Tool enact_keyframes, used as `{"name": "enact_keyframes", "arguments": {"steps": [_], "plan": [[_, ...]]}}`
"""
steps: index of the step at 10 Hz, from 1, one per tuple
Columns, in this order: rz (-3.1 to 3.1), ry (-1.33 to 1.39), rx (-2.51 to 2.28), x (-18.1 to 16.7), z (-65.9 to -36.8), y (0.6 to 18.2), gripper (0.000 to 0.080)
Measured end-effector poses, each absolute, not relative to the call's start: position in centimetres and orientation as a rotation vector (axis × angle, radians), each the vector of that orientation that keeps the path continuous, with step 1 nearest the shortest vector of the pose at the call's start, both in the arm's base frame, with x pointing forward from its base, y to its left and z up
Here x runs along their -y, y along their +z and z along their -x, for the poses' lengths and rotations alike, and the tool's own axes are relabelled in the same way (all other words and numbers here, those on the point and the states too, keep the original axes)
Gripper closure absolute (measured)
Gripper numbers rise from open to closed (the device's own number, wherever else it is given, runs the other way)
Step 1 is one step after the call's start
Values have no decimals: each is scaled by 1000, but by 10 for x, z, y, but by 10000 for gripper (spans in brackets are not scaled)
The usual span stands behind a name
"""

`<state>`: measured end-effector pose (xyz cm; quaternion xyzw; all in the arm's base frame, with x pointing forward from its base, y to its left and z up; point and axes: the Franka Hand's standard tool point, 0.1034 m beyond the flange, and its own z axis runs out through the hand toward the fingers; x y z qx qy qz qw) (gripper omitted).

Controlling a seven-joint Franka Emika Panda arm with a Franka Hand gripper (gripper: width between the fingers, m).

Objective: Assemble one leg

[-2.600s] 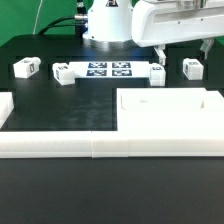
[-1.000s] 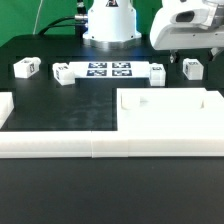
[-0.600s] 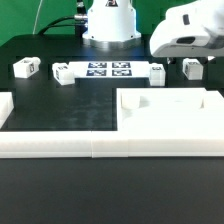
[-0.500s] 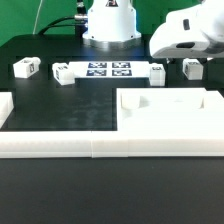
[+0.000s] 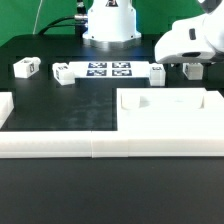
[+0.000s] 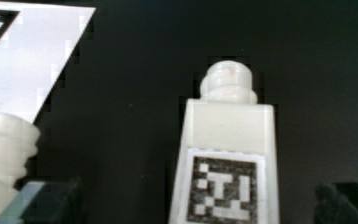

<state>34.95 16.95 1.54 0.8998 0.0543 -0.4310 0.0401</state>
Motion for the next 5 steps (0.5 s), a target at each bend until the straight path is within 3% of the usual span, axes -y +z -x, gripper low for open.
{"name": "enact_keyframes", "arguments": {"steps": [3,5], "plan": [[-2776,-1303,-194,-168,-345,7,150],[-2777,-1303,-194,-168,-345,7,417]]}}
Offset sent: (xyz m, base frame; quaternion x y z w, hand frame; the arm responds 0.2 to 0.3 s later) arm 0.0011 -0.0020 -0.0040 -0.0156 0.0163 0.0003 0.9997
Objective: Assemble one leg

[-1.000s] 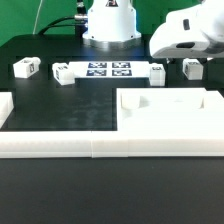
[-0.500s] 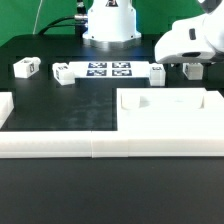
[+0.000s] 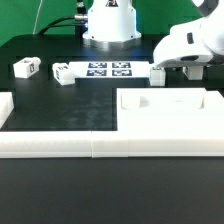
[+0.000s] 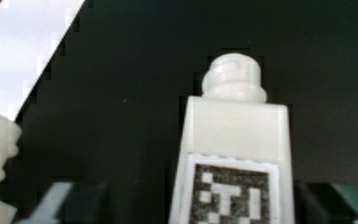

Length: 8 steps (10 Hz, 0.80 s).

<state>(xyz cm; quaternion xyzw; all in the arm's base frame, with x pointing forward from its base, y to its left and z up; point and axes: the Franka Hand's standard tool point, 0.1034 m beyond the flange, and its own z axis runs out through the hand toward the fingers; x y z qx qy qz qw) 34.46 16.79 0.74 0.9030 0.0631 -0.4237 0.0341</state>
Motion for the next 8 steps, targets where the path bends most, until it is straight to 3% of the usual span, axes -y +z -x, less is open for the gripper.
{"name": "enact_keyframes", "arguments": {"steps": [1,2,8], "plan": [[-2777,-1303,-194,-168,-345,7,417],[-2777,-1303,-194,-168,-345,7,512],[-2778,-1309,-210,-168,-347,11,511]]}}
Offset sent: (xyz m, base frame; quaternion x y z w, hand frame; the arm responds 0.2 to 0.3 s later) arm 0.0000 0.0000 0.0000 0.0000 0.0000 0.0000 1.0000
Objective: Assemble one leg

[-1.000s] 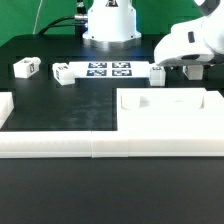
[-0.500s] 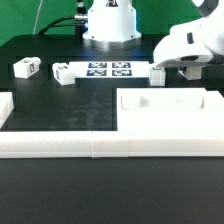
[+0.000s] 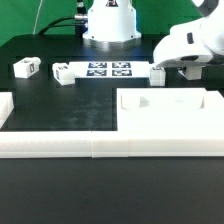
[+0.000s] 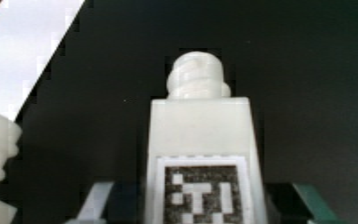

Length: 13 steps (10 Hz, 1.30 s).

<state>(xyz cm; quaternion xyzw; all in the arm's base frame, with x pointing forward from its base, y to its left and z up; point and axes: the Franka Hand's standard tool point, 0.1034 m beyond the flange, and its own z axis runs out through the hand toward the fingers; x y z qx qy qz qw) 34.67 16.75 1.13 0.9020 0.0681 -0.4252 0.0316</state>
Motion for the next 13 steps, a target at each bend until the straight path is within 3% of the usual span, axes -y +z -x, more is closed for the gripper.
{"name": "enact_keyframes", "arguments": {"steps": [3,4,6,9,12,13], "plan": [[-2789,-1298,-214,-157,-372,72,509],[-2802,-1259,-221,-159,-379,83,509],[-2806,-1249,-225,-159,-377,83,509],[-2987,-852,-221,-162,-391,81,509],[-3095,-525,-247,-161,-424,108,509],[-3121,-413,-249,-162,-425,107,509]]}}
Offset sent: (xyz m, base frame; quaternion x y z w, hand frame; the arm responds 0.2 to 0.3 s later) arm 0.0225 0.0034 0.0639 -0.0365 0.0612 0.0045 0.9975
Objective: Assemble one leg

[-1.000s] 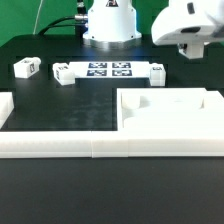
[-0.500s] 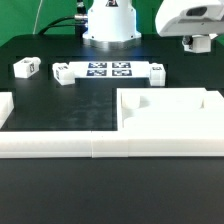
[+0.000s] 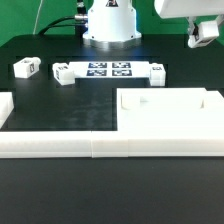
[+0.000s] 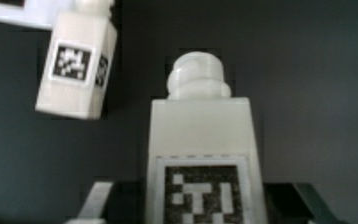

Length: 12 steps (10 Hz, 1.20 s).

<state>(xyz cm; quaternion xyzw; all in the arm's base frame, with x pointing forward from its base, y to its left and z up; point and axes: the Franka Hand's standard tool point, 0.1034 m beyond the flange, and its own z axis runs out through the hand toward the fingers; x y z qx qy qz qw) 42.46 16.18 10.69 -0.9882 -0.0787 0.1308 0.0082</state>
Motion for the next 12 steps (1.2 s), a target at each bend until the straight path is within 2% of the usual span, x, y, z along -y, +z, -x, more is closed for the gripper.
{"name": "enact_keyframes", "arguments": {"steps": [2,4,5,6,7,9,10,12], "plan": [[3085,105,245,-162,-429,107,509],[3061,-148,287,-141,-450,116,509],[3032,-326,269,-141,-469,125,509],[2989,-506,276,-146,-474,133,509],[2951,-623,276,-148,-472,133,509],[2952,-617,282,-148,-472,129,509],[2944,-649,300,-149,-491,135,509],[2940,-705,337,-137,-538,131,509]]}}
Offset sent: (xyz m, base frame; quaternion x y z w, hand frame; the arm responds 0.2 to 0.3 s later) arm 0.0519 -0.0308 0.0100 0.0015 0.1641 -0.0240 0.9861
